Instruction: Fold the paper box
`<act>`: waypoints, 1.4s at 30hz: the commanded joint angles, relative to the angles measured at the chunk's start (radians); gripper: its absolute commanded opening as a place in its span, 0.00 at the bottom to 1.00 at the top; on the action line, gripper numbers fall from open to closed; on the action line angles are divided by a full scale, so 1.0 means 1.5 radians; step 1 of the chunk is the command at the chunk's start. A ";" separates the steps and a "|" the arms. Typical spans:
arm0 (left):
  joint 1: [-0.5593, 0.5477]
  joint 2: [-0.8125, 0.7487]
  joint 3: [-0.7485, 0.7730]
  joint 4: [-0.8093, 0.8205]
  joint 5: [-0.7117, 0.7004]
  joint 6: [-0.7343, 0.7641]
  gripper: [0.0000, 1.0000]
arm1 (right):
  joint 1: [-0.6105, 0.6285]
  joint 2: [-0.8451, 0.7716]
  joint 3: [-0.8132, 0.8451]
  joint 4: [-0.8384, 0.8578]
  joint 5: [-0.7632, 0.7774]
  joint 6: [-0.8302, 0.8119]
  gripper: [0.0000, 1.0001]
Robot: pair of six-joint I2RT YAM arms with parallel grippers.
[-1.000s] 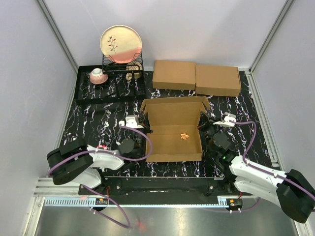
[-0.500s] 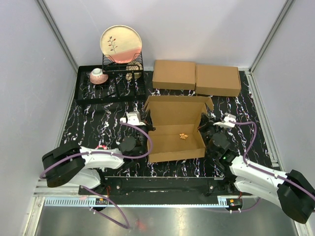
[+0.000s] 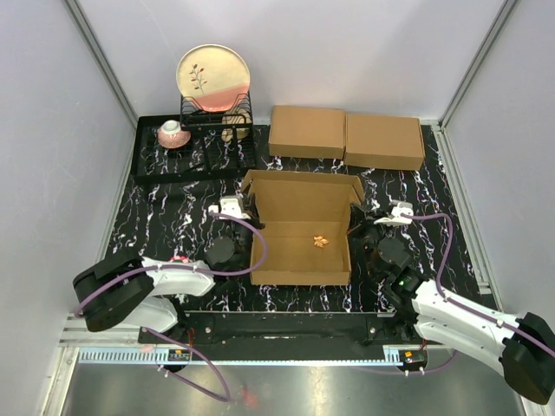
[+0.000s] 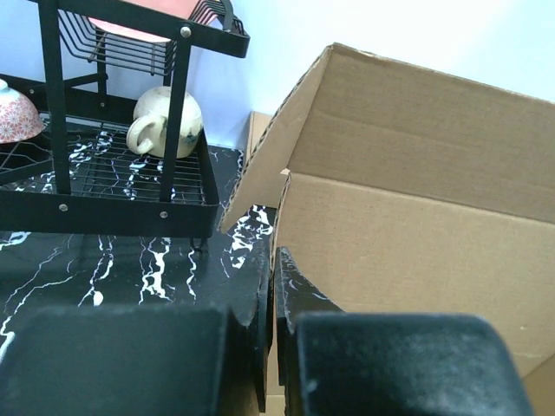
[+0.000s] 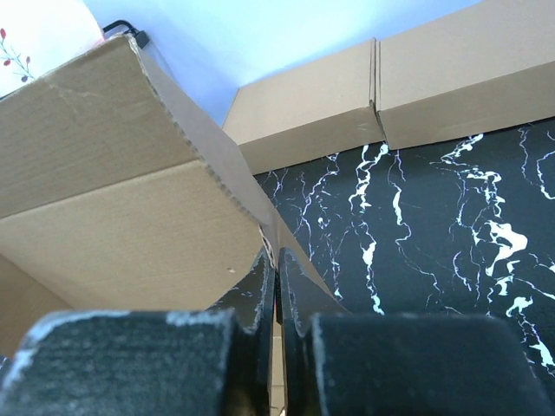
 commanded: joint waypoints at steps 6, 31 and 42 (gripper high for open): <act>0.061 -0.094 0.071 -0.114 0.020 -0.213 0.01 | 0.006 0.021 -0.020 -0.067 -0.010 -0.026 0.00; 0.091 -0.147 -0.022 -0.090 0.156 -0.248 0.01 | 0.012 0.033 -0.027 -0.036 0.010 -0.042 0.00; 0.078 0.068 -0.145 0.245 0.211 -0.297 0.00 | 0.017 0.030 -0.047 -0.026 0.028 -0.013 0.00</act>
